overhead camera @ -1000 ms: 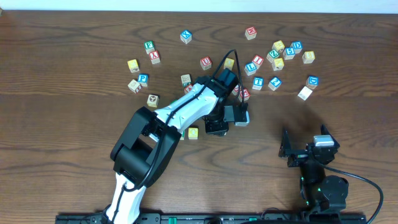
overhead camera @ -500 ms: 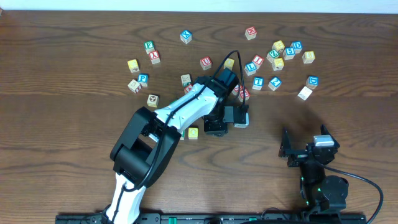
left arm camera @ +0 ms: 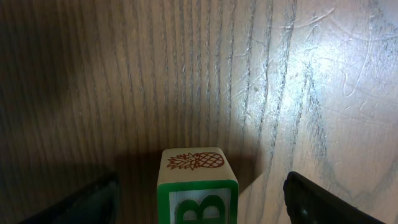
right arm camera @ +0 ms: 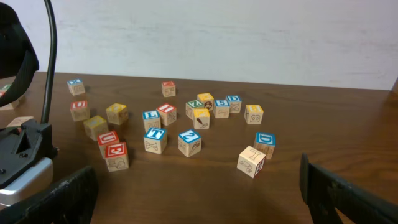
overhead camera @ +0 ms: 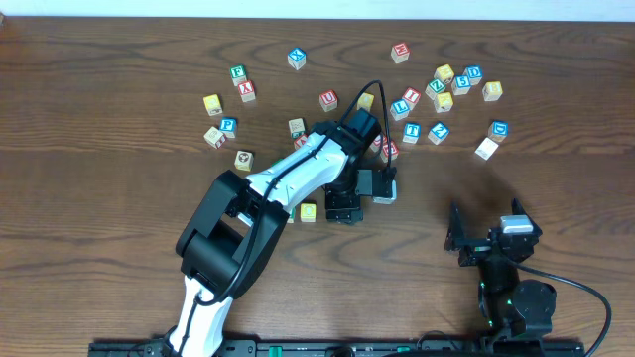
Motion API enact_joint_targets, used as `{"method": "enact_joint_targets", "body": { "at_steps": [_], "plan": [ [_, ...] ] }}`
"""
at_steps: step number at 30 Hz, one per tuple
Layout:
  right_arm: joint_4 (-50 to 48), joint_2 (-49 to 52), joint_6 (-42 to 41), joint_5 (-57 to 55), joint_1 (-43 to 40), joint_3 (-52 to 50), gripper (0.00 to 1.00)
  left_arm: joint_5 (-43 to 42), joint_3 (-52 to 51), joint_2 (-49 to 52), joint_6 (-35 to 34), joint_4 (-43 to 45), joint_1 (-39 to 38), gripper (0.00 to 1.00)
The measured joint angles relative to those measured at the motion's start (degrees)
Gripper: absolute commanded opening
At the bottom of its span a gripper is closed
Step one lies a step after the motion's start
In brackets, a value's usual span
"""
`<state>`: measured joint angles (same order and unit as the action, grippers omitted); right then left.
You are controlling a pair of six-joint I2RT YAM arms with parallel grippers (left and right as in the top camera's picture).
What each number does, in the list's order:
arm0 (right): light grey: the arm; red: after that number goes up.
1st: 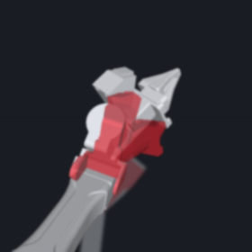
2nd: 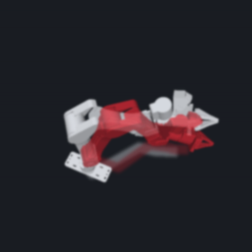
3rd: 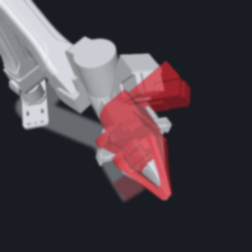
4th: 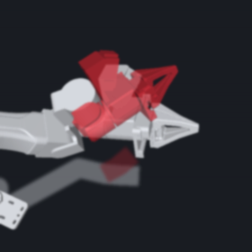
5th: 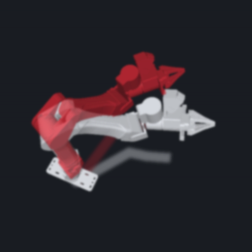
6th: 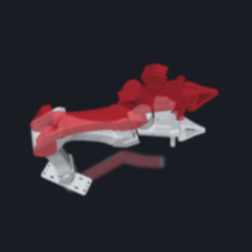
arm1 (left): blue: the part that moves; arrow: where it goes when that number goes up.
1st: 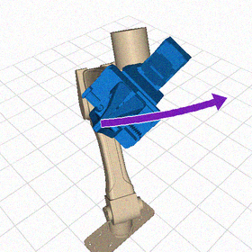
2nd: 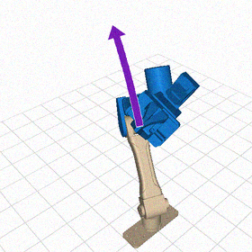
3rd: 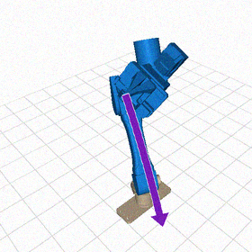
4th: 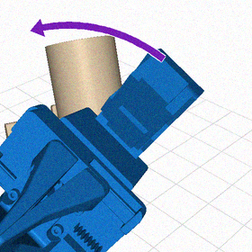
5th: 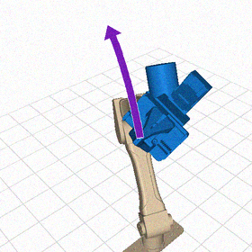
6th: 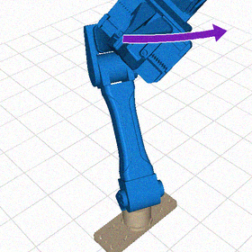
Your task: Spell out ROBOT
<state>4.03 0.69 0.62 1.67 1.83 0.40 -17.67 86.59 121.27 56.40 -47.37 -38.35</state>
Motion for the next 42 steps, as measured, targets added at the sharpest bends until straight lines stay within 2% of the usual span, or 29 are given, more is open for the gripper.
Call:
{"method": "enact_joint_targets", "body": {
  "at_steps": [8,15,17,20,21,26,35,42],
  "plan": [
    [0.02,0.0,0.0,0.0,0.0,0.0,0.99,0.0,0.0,-0.31,0.0,0.04,0.0,0.88],
    [0.02,0.0,0.0,0.0,0.0,0.0,0.99,0.0,0.02,-6.32,-0.02,0.44,0.0,0.86],
    [0.02,0.0,0.0,0.0,0.0,0.0,0.99,0.0,0.02,-9.73,-0.81,1.27,0.0,0.75],
    [0.02,0.0,0.0,0.0,0.0,0.0,0.99,0.0,0.02,-14.27,-4.46,3.1,0.0,0.21],
    [0.02,0.0,0.0,0.0,0.0,0.0,0.99,0.0,0.02,-15.34,-6.12,3.85,0.0,0.08],
    [0.02,0.0,0.0,0.0,0.0,0.0,0.99,-0.02,0.02,-17.2,-18.56,7.37,0.0,0.07],
    [0.0,0.0,0.0,0.0,0.0,0.0,0.99,0.04,0.02,-11.98,-42.82,11.96,-2.01,0.07],
    [0.0,0.0,0.0,0.0,0.0,0.0,0.99,8.28,0.02,-4.24,-67.56,13.29,-6.29,0.07]
  ]
}}
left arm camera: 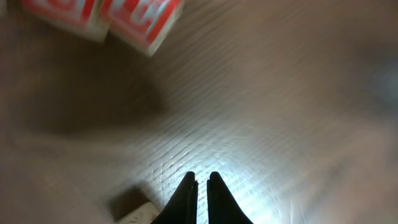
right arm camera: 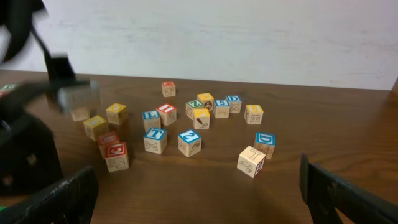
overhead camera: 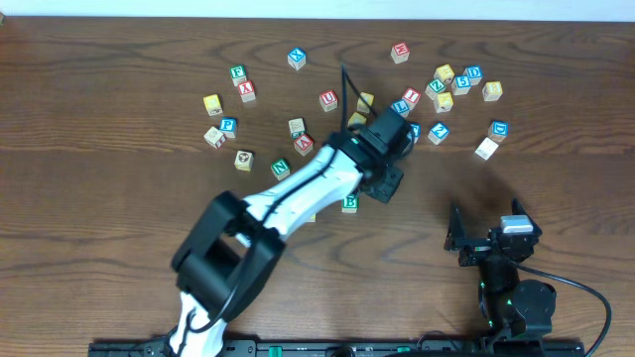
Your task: Spell out ROBOT
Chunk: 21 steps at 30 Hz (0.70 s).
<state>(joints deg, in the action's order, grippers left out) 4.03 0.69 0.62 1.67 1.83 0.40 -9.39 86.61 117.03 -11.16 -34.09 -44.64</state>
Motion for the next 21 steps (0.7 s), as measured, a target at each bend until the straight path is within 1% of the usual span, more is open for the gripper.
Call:
{"method": "enact_joint_targets", "body": {
  "at_steps": [6,9,16,21],
  "plan": [
    [0.0,0.0,0.0,0.0,0.0,0.0,0.99,11.02,0.0,1.99,-19.23,-2.51,-2.36,0.07],
    [0.02,0.0,0.0,0.0,0.0,0.0,0.99,14.99,0.0,1.99,-26.18,-3.08,-2.56,0.07],
    [0.0,0.0,0.0,0.0,0.0,0.0,0.99,20.33,0.0,1.99,-36.63,-3.37,-2.56,0.08],
    [0.02,0.0,0.0,0.0,0.0,0.0,0.99,21.35,0.0,1.99,-39.69,-4.57,-2.58,0.07]
  ]
}}
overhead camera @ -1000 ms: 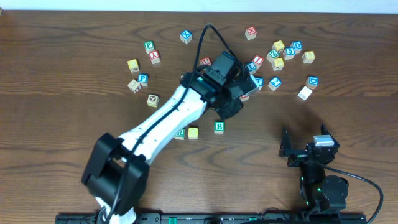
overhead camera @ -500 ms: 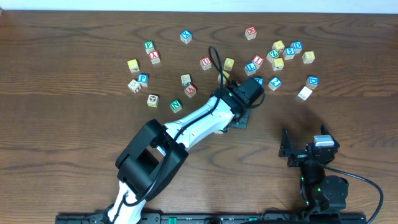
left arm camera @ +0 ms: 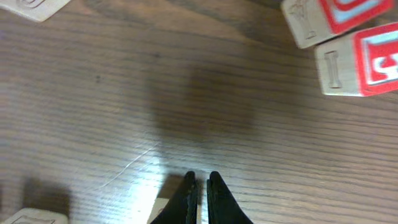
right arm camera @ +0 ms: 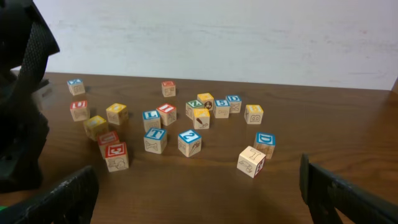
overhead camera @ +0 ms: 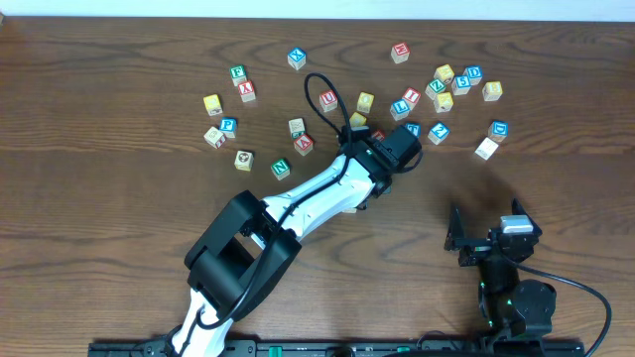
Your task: Spell out ROBOT
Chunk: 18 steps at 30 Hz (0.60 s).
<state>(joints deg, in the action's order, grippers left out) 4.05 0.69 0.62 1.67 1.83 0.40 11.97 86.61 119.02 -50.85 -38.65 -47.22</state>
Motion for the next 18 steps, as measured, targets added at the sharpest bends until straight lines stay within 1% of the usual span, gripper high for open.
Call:
{"method": "enact_joint_targets", "body": {
  "at_steps": [6,11,18],
  "plan": [
    [0.0,0.0,0.0,0.0,0.0,0.0,0.99,0.09,0.0,0.0,-0.87,-1.86,-0.17,0.07],
    [-0.02,0.0,0.0,0.0,0.0,0.0,0.99,-1.75,0.0,0.0,-0.57,-2.32,-0.59,0.07],
    [0.0,0.0,0.0,0.02,0.0,0.0,0.99,-3.32,0.0,0.0,3.06,-4.44,-1.03,0.07]
  ]
}}
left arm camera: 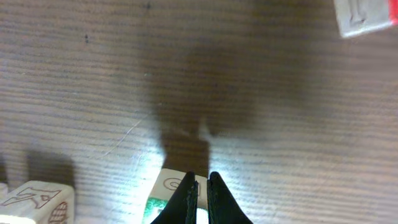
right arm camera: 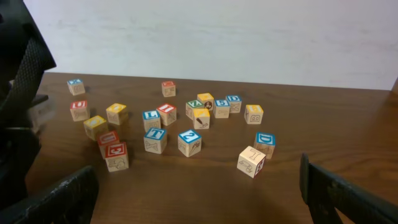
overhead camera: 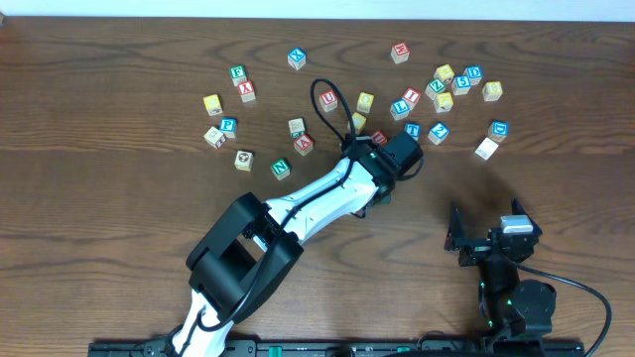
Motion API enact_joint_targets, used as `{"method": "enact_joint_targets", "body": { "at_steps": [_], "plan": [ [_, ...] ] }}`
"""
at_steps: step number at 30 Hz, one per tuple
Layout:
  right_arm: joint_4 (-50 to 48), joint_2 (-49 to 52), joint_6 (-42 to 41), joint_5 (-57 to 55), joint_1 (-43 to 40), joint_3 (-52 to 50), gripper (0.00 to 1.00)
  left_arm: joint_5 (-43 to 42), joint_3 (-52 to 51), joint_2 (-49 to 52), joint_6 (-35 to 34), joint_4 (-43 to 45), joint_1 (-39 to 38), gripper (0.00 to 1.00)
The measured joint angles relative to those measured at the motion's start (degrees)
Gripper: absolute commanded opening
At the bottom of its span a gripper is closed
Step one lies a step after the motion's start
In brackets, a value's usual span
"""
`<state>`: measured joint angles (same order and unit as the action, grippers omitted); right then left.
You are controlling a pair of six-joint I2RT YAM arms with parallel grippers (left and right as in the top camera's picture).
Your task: Spell out ROBOT
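My left gripper (left arm camera: 199, 180) is shut, with nothing held between the fingers. Its tips hang right over a green-edged block (left arm camera: 168, 186) whose letter I cannot read. In the overhead view the left gripper (overhead camera: 381, 188) sits mid-table, just below the red blocks. A pale block (left arm camera: 37, 196) lies to the left of the green one, and a red-edged block (left arm camera: 367, 15) shows at the top right. My right gripper (right arm camera: 199, 202) rests open and empty near the front right of the table (overhead camera: 119, 218). A blue T block (right arm camera: 154, 138) stands ahead of it.
Several letter blocks lie scattered across the far half: a red U (overhead camera: 327, 99), a green N (overhead camera: 281, 169), a blue D (right arm camera: 265, 143) and a tilted pale block (right arm camera: 251, 161). The left arm (overhead camera: 317, 193) crosses the middle and hides what lies under it.
The left wrist view has shifted: the red blocks have slid to the top right corner and a green-edged block now lies under the shut fingertips. The right arm has not moved.
My left gripper stood open around a green B block on the table's front middle. Then it was shut and empty near the red blocks, with the B left standing. It stayed shut by those blocks, and now its tips are over a green-edged block.
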<state>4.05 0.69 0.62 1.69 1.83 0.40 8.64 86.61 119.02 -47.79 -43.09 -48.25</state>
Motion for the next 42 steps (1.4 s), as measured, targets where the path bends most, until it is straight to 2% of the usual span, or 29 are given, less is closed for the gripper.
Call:
{"method": "enact_joint_targets", "body": {
  "at_steps": [17,26,30,36,42],
  "plan": [
    [0.0,0.0,0.0,-0.02,0.0,0.0,0.99,-0.81,0.0,0.0,9.84,-3.78,0.02,0.07],
    [0.0,0.0,0.0,-0.02,0.0,0.0,0.99,-1.29,0.0,0.0,18.93,1.25,0.02,0.07],
    [0.0,0.0,0.0,-0.02,0.0,0.0,0.99,-4.7,0.0,0.0,21.51,1.99,0.02,0.08],
    [-0.02,0.0,0.0,-0.02,0.0,0.0,0.99,-12.76,0.0,0.0,24.17,-1.38,0.02,0.07],
    [0.0,0.0,0.0,-0.02,0.0,0.0,0.99,-16.0,0.0,0.0,26.62,-4.04,0.02,0.07]
  ]
}}
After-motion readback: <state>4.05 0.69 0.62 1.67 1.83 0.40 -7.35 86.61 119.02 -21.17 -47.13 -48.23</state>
